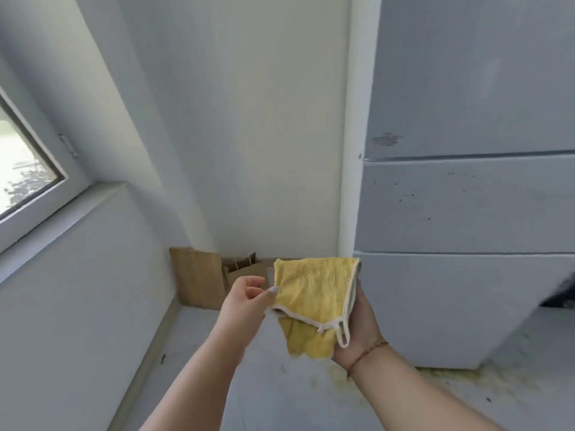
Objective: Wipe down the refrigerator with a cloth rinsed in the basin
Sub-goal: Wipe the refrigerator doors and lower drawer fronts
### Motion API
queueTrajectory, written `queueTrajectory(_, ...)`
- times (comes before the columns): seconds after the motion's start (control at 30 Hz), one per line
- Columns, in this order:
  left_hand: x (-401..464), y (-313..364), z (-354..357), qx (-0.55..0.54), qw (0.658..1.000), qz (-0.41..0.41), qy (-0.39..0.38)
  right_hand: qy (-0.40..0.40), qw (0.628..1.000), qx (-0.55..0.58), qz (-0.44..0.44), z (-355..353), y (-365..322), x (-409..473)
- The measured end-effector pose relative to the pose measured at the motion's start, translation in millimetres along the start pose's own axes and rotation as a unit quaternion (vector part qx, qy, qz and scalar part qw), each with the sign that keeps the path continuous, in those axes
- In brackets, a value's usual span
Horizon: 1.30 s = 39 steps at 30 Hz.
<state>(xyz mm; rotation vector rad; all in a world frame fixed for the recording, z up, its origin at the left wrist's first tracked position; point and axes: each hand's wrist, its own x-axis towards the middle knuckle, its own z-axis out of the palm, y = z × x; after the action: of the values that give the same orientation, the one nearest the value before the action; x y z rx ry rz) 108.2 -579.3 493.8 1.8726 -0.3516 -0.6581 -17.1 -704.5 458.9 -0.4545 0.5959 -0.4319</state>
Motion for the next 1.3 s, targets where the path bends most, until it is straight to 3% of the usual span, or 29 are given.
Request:
queueTrajectory(0.13,17,19,77,-0.033,0.998,-0.012,-0.061,0.006,0.995,0.094,0.022,-52,-60,2)
queueTrajectory(0.3,38,43,181,-0.035,0.995,-0.025,-0.092,-0.003,0.987,0.139,-0.083,-119,-154,-8)
queueTrajectory(0.43,57,70,233,-0.066,0.997,-0.014,-0.040,0.062,0.970,0.123,-0.202,-153,-225,-15)
queueTrajectory(0.63,74,117,286,-0.096,0.991,0.067,0.061,0.153,0.906,0.139,-0.370,-185,-331,-14)
queueTrajectory(0.8,59,145,347,-0.079,0.988,0.136,0.011,0.203,0.830,0.166,-0.492,-216,-406,-18)
queueTrajectory(0.9,55,154,378,-0.079,0.986,0.147,-0.018,0.227,0.811,0.144,-0.519,-231,-447,-17)
queueTrajectory(1.07,58,159,403,-0.072,0.987,0.141,-0.021,0.316,0.830,-0.052,-0.456,-249,-484,19)
queueTrajectory(1.2,62,160,404,-0.065,0.989,0.135,-0.007,0.469,0.706,-0.206,-0.489,-247,-481,44)
queueTrajectory(1.3,65,156,391,-0.069,0.989,0.131,0.013,0.498,0.667,-0.216,-0.510,-239,-471,62)
